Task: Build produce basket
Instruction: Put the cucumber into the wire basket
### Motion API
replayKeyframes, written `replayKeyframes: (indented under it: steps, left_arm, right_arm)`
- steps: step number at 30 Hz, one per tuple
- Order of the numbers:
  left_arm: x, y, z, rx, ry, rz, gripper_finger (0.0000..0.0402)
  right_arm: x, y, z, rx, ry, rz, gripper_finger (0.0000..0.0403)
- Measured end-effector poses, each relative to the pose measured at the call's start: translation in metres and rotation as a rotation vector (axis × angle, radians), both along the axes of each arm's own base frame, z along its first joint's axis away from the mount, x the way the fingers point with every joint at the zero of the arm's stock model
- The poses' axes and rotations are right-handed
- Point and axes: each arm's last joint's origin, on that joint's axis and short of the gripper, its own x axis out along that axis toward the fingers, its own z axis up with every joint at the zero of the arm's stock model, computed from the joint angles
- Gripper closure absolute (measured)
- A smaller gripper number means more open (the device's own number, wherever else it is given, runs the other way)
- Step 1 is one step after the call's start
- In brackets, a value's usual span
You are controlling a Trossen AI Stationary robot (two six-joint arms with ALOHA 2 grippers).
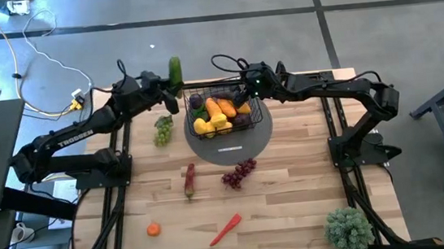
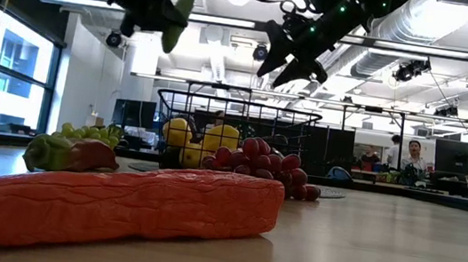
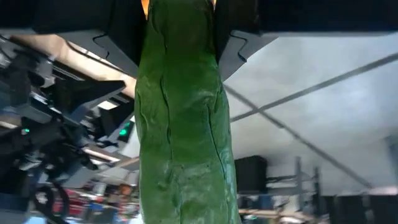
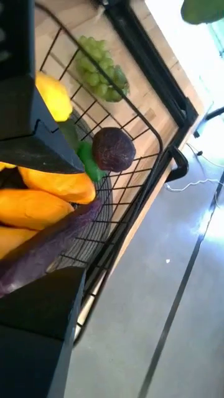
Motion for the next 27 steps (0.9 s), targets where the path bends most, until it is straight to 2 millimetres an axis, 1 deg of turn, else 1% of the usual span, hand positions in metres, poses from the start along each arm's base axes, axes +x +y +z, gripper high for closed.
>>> replayKeyframes:
  steps: [3,7,11,14,20,27]
  left_arm:
    - [0.007,0.008,-0.001,0.031,0.009,-0.063,0.0282]
    - [0.019,0.019,0.002,0.092,0.083,-0.133,0.0282]
    - [0.033,0.032,0.001,0.145,0.161,-0.160,0.0282]
    - [0.043,0.039,-0.006,0.162,0.213,-0.210,0.0282]
    - [0.058,0.053,-0.022,0.177,0.308,-0.240,0.0282]
    - [0.076,0.060,-0.043,0.169,0.387,-0.290,0.0282]
  right_arm:
    - [0.001,0.003,0.000,0.018,-0.026,-0.060,0.0164]
    - [0.001,0.004,0.001,0.015,-0.046,-0.145,0.0164]
    - [0.000,0.003,0.001,0.020,-0.068,-0.212,0.0164]
    - [-0.001,0.002,0.001,0.011,-0.082,-0.275,0.0164]
    - [-0.004,0.001,0.000,-0.007,-0.074,-0.352,0.0164]
    - [-0.007,0.002,-0.005,0.008,-0.012,-0.361,0.0164]
